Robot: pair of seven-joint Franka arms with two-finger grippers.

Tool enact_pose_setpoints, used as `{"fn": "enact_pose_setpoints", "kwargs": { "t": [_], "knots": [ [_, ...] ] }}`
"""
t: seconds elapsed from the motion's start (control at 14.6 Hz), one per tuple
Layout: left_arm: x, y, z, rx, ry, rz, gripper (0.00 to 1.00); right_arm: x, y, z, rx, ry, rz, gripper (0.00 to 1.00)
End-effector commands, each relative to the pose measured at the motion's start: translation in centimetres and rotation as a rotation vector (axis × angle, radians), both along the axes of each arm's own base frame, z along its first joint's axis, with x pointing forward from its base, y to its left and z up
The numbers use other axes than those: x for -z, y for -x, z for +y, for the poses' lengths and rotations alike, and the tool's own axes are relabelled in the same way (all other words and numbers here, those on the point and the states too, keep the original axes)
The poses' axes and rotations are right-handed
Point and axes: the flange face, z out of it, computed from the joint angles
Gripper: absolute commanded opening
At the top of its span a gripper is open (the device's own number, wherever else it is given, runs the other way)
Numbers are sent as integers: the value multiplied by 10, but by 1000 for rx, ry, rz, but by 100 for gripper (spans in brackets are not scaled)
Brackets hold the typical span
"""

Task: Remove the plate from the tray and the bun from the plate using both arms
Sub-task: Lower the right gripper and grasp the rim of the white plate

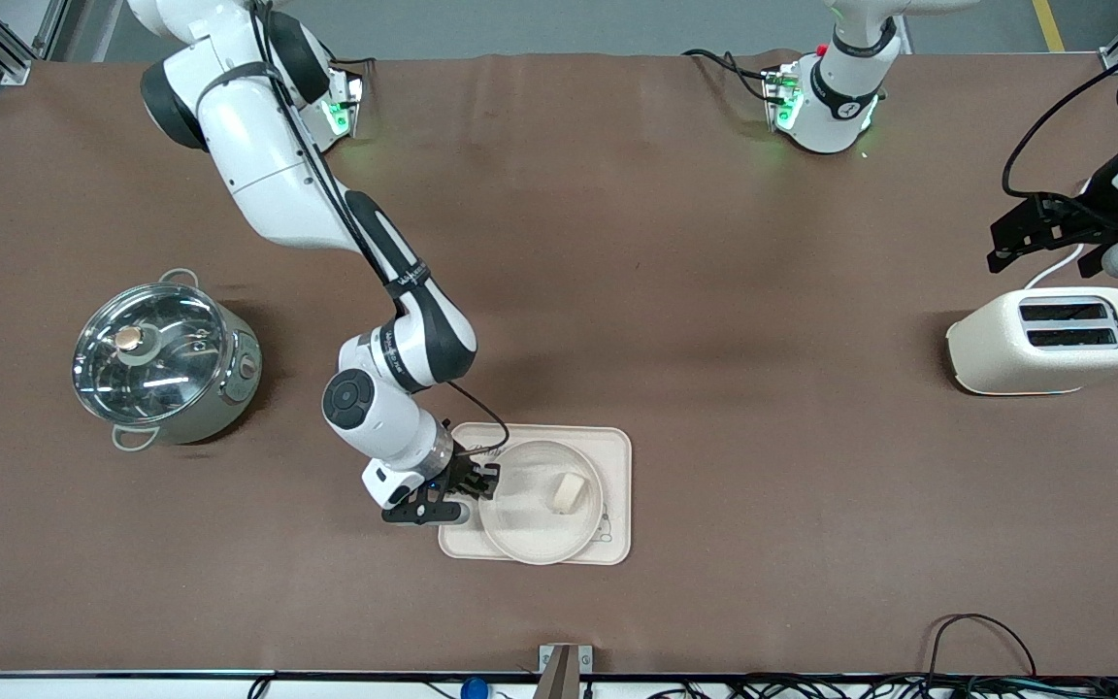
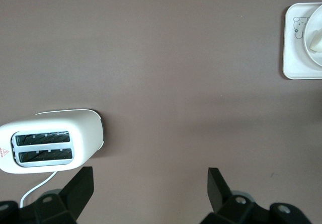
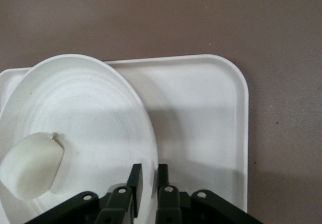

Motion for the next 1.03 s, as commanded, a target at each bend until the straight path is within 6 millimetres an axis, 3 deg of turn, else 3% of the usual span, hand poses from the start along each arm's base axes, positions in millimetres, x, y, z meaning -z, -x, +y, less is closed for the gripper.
{"fn": "enact_pose_setpoints", "kwargs": {
  "t": [0.0,0.55,0.96],
  "knots": [
    [-3,0,-1,0,-17,5,100,-1,-1,2,-5,-38,13,10],
    [-3,1,0,-1,-18,7,100,3,0,-1,-9,-30,20,1],
    [-3,1,0,0,-18,7,100,-33,-6,-9,-15,-34,36,0]
  ]
}}
